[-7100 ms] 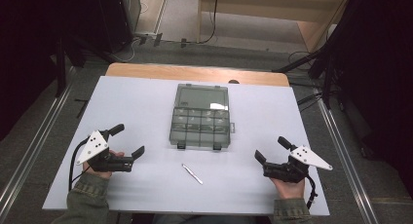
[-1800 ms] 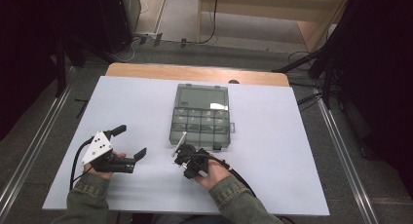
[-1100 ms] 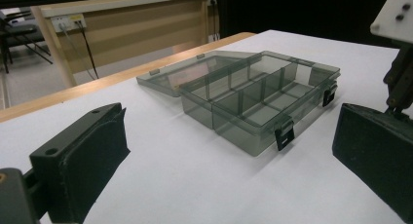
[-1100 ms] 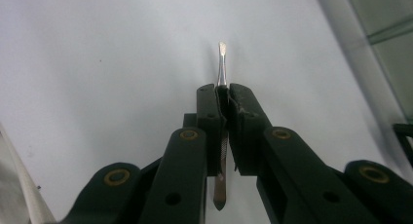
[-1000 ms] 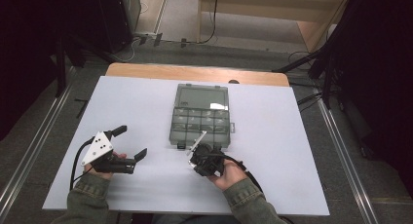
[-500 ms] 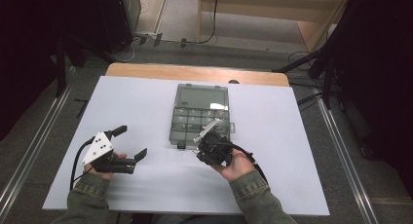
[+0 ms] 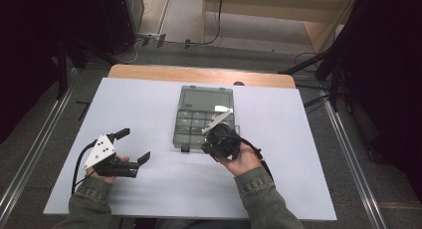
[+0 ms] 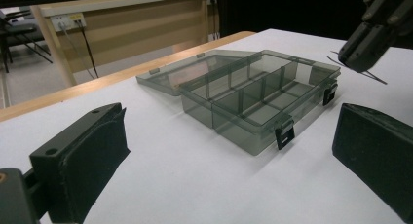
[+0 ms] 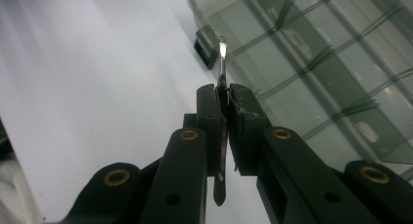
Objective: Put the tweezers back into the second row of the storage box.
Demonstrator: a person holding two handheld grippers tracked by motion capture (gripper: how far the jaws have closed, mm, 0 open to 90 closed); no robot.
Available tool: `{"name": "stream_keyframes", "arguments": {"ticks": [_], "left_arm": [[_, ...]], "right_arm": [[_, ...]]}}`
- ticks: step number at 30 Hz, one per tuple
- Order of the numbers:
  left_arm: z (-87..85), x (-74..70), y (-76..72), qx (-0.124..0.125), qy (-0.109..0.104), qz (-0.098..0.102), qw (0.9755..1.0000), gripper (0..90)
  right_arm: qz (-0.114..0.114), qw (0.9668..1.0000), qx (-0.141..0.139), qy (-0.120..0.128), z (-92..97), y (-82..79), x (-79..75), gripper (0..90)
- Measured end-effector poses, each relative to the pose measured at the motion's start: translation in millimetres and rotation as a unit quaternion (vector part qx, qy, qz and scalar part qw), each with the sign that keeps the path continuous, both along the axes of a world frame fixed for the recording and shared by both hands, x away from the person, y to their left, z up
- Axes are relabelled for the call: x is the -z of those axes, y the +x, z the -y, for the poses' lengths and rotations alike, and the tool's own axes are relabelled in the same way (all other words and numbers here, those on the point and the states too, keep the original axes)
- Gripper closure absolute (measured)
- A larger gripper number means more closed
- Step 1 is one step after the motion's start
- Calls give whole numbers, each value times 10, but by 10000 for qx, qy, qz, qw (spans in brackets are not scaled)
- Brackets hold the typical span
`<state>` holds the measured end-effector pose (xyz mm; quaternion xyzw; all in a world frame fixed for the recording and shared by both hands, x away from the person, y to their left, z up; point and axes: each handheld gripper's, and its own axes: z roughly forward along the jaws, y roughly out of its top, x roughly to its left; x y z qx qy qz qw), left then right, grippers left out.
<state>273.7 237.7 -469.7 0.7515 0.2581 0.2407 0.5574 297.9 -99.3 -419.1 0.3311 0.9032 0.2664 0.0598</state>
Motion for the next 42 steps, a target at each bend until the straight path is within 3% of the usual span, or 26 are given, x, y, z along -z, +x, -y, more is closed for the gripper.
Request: {"name": "stream_keyframes", "arguments": {"ticks": [5, 10, 19, 27, 35, 42], "left_arm": [[-3, -1, 2, -12, -11, -3, 10000, 0], [-3, -2, 3, -16, -27, 4, 10000, 0], [-7, -5, 3, -18, -12, 13, 10000, 0], [-7, -4, 6, -21, -25, 12, 10000, 0], [-2, -3, 6, -12, -5, -6, 10000, 0], [0, -1, 6, 3, 10, -4, 10000, 0]], "right_arm": [[68, 9998, 156, 135, 79, 92, -44, 859], [58, 9986, 260, 450, 147, 143, -103, 858], [322, 9979, 357, 435, 180, 220, -157, 858], [784, 9924, 731, 599, 286, 339, -147, 857], [897, 9898, 846, 719, 329, 398, -129, 853], [1083, 9931, 389, 208, 182, 385, -34, 848]]}}
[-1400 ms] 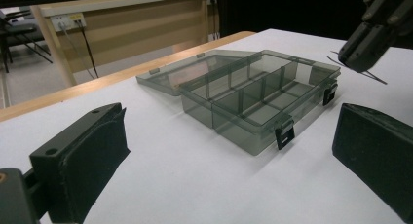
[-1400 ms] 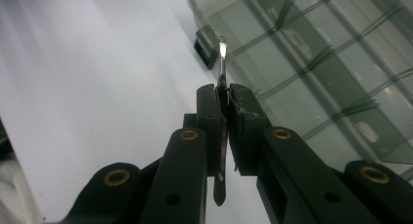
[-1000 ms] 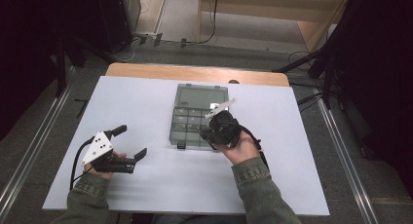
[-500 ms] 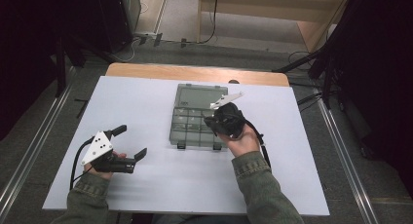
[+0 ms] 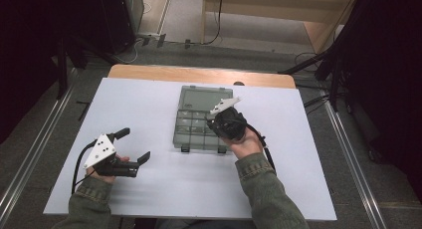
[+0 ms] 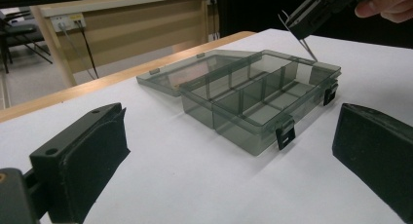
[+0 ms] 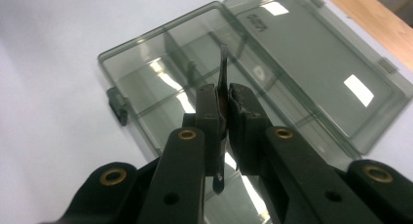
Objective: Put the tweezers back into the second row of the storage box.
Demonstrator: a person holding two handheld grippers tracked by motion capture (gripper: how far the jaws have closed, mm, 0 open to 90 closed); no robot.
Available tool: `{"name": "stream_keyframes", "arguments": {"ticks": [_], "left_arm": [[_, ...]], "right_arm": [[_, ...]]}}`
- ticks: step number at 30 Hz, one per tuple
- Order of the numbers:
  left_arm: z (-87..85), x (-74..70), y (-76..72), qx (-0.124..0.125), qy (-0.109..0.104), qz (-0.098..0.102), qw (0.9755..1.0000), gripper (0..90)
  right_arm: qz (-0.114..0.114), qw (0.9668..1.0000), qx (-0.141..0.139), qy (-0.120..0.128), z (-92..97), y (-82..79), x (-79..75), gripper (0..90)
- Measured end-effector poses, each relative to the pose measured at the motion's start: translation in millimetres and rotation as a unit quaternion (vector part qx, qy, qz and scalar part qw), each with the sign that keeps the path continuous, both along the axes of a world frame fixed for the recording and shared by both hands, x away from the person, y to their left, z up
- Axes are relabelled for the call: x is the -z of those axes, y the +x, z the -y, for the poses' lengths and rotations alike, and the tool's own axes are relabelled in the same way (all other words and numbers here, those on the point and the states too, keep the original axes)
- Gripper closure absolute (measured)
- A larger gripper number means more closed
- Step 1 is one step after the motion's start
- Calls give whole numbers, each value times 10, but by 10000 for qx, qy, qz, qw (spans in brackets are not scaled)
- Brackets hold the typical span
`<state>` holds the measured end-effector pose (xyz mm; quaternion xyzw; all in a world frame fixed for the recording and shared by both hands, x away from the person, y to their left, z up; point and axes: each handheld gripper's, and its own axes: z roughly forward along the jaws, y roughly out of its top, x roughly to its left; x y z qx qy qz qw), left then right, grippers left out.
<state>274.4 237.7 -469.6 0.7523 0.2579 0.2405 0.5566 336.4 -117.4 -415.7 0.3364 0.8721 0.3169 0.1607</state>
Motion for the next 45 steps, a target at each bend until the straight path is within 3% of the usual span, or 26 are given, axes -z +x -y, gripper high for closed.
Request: {"name": "stream_keyframes", "arguments": {"ticks": [2, 5, 8, 12, 13, 14, 15, 17, 21, 26, 31, 32, 36, 42, 45], "left_arm": [[1, 0, -1, 2, -4, 2, 10000, 0], [4, 2, 1, 10, -6, 6, 10000, 0], [4, 1, 0, 9, -1, 6, 10000, 0], [2, 2, 3, 1, 22, 3, 10000, 0], [0, 1, 3, 4, 25, 6, 10000, 0], [0, 1, 3, 4, 25, 6, 10000, 0], [-3, 0, 2, 1, 21, 5, 10000, 0], [-4, 1, 5, 0, 19, 6, 10000, 0], [-3, -2, 0, 2, 21, 12, 10000, 0], [-4, -3, -1, 7, 28, 16, 10000, 0], [-6, -3, 0, 0, 27, 12, 10000, 0], [-3, -2, -1, 5, 29, 12, 10000, 0], [0, -2, -4, 7, 14, 24, 10000, 0], [1, -1, -8, 0, 25, 17, 10000, 0], [4, 0, -11, 3, 43, 13, 10000, 0]], "right_arm": [[12, 9998, -195, -61, -41, -7, 23, 848], [142, 9986, -327, -400, -143, -23, 79, 849], [133, 9968, -447, -643, -232, -20, 150, 849], [100, 9957, -483, -779, -309, 2, 221, 836], [84, 9960, -472, -749, -316, 7, 228, 764], [84, 9960, -472, -749, -316, 7, 228, 764], [44, 9972, -350, -661, -325, 11, 230, 643], [4, 9978, -353, -554, -307, 6, 213, 637], [-90, 9988, -184, -435, -247, 8, 181, 451], [-543, 9982, 26, -242, -140, 59, 203, 197], [-540, 9985, 52, 17, -63, 17, 193, 109], [-497, 9986, 115, 145, -14, -10, 181, 22], [-385, 9985, 335, 195, 47, -46, 162, 0], [-272, 9964, 601, 538, 256, -127, 131, 0], [-149, 9934, 902, 694, 426, -187, 134, 0]]}}
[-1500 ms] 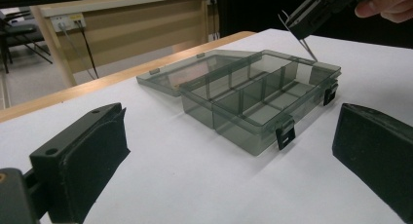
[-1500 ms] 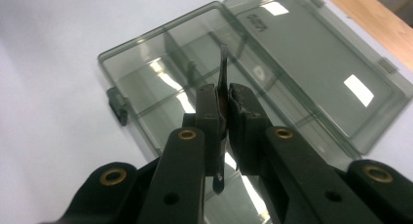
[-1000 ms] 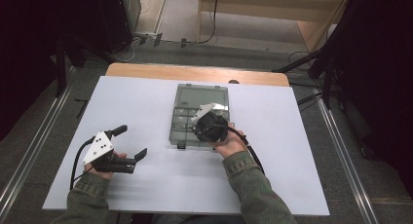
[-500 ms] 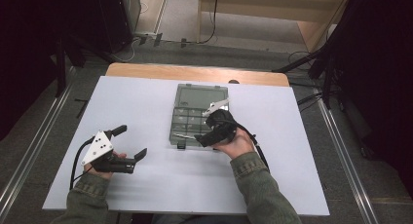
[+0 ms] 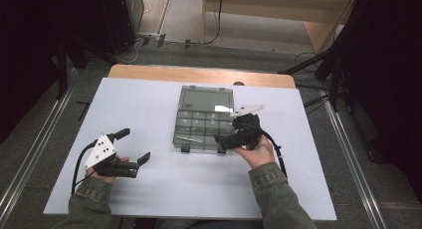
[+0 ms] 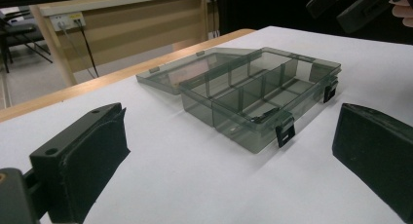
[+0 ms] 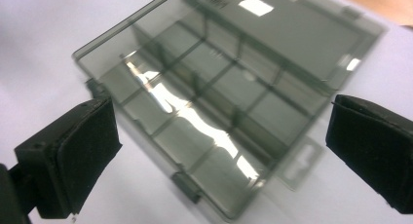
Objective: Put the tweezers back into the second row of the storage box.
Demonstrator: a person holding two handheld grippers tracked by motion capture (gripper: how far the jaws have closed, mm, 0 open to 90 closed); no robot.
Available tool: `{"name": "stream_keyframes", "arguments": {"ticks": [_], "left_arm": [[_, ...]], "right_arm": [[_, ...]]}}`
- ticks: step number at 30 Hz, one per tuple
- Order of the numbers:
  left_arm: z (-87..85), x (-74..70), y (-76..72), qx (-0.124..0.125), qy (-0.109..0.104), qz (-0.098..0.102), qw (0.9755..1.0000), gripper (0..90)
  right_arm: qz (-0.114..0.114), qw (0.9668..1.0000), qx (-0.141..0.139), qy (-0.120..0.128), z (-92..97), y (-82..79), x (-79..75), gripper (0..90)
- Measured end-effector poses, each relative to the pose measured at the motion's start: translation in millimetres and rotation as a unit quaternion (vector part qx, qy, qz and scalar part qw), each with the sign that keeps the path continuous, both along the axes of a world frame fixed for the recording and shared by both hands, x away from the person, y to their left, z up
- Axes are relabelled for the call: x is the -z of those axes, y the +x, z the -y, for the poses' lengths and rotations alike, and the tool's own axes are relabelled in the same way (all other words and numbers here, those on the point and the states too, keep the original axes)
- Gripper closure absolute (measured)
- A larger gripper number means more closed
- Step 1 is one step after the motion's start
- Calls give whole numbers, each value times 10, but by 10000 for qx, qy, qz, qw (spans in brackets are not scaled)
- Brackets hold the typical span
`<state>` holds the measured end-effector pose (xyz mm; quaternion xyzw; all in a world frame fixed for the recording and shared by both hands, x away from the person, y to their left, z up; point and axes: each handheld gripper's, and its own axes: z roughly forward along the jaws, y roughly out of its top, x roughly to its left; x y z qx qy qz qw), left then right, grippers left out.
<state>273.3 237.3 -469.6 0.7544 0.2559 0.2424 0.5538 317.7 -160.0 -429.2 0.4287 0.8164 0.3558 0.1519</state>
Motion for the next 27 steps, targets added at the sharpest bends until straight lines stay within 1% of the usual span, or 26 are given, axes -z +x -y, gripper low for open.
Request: {"name": "stream_keyframes", "arguments": {"ticks": [3, 6, 8, 9, 10, 11, 12, 13, 14, 16, 17, 18, 19, 20, 21, 22, 23, 24, 25, 26, 27], "left_arm": [[2, 1, -1, 13, 7, -2, 10000, 0], [3, 2, -2, 13, 17, -12, 10000, 0], [4, 2, -4, 15, 18, -9, 10000, 0], [5, 3, -4, 19, 17, -11, 10000, 0], [7, 3, -5, 16, 19, -12, 10000, 0], [10, 3, -6, 18, 26, -18, 10000, 0], [11, 4, -5, 19, 19, -21, 10000, 0], [10, 3, -3, 22, 21, -33, 10000, 0], [11, 6, 0, 24, 2, -35, 10000, 0], [8, 6, 5, 18, -13, -43, 10000, 0], [7, 4, 7, 15, -23, -49, 10000, 0], [7, 4, 7, 15, -23, -49, 10000, 0], [7, 4, 8, 13, -33, -47, 10000, 0], [6, 3, 9, 10, -40, -47, 10000, 0], [6, 3, 8, 8, -45, -49, 10000, 0], [7, 3, 8, 8, -55, -53, 10000, 0], [7, 4, 10, 13, -52, -48, 10000, 0], [10, 4, 12, 12, -58, -51, 10000, 0], [14, 4, 14, 18, -84, -57, 9999, 0], [14, 5, 16, 25, -86, -63, 9999, 0], [14, 5, 18, 24, -84, -61, 9999, 0]], "right_arm": [[171, 9996, 180, 152, 134, -71, 9, 0], [222, 9991, 311, 199, 238, -133, 29, 0], [244, 9989, 340, 204, 273, -155, 34, 0], [266, 9985, 413, 261, 330, -207, 41, 0], [266, 9985, 413, 261, 330, -207, 41, 0], [259, 9980, 537, 185, 365, -251, 42, 0], [395, 9971, 642, 132, 379, -280, 53, 0], [475, 9962, 724, 53, 392, -304, 62, 0], [497, 9954, 821, -12, 403, -324, 72, 0], [443, 9947, 923, -49, 429, -367, 93, 0], [414, 9942, 981, -119, 436, -380, 102, 0], [414, 9942, 981, -119, 436, -380, 102, 0], [453, 9931, 1064, -170, 444, -396, 116, 0], [537, 9923, 1116, -19, 484, -442, 172, 0], [482, 9922, 1148, 12, 500, -458, 200, 0], [482, 9922, 1148, 12, 500, -458, 200, 0], [554, 9901, 1287, -13, 531, -492, 264, 0], [563, 9896, 1324, -12, 551, -510, 290, 0], [503, 9893, 1371, -71, 562, -512, 296, 0], [506, 9884, 1428, -116, 573, -521, 291, 0], [558, 9871, 1497, -93, 589, -543, 280, 0]]}}
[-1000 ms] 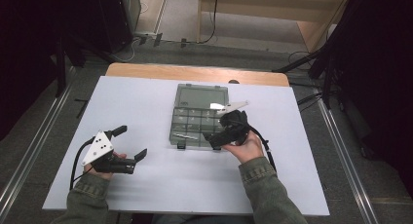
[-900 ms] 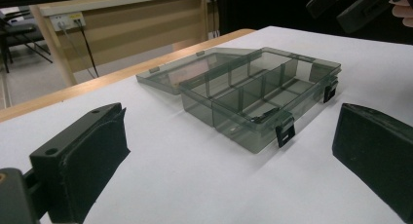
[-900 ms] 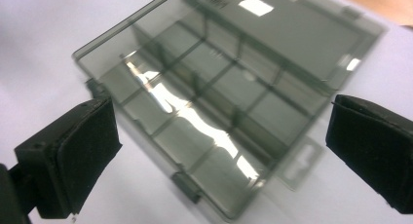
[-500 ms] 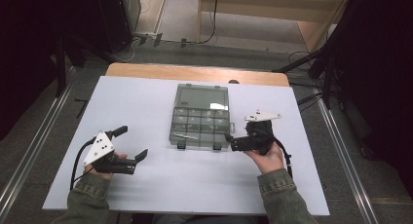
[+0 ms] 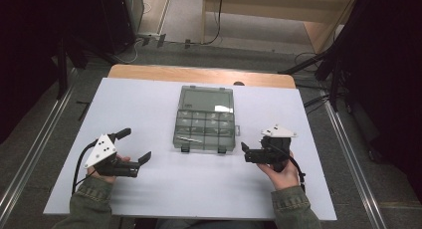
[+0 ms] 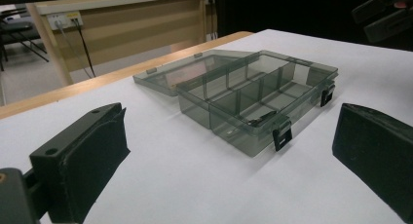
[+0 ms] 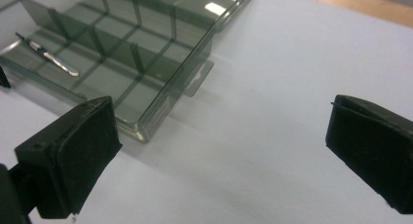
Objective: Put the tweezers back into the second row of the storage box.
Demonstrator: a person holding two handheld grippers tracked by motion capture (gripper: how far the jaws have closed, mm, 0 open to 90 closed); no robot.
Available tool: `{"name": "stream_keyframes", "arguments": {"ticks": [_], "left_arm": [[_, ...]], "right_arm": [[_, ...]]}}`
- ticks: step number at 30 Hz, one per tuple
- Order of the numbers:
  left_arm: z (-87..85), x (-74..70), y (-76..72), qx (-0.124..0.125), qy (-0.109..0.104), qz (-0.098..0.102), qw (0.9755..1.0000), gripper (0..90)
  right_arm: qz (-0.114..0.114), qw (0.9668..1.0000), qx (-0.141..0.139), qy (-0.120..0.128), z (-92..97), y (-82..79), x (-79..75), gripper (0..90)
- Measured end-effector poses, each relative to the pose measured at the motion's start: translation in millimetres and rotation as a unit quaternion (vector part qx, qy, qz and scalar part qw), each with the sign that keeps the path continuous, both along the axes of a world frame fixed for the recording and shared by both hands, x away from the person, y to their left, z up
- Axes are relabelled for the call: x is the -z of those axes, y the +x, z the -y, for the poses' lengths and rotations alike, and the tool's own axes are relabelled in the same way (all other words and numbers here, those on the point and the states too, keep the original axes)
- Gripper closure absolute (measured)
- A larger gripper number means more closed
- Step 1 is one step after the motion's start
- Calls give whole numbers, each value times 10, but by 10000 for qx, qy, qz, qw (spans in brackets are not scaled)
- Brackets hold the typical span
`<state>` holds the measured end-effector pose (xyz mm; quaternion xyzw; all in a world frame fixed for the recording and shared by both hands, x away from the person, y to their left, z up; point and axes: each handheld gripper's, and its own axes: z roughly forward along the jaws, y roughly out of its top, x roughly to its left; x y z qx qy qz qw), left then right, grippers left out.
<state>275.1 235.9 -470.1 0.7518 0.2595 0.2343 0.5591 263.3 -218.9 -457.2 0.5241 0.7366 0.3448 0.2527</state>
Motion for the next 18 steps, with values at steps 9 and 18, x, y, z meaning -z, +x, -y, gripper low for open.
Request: {"name": "stream_keyframes", "arguments": {"ticks": [9, 18], "left_arm": [[-2, -9, 8, -2, -59, 5, 10000, 0], [-5, -10, 15, 7, -77, 7, 10000, 0]], "right_arm": [[713, 9971, -26, 245, 194, -262, 98, 0], [1290, 9880, -249, 816, 380, -535, 198, 0]]}}
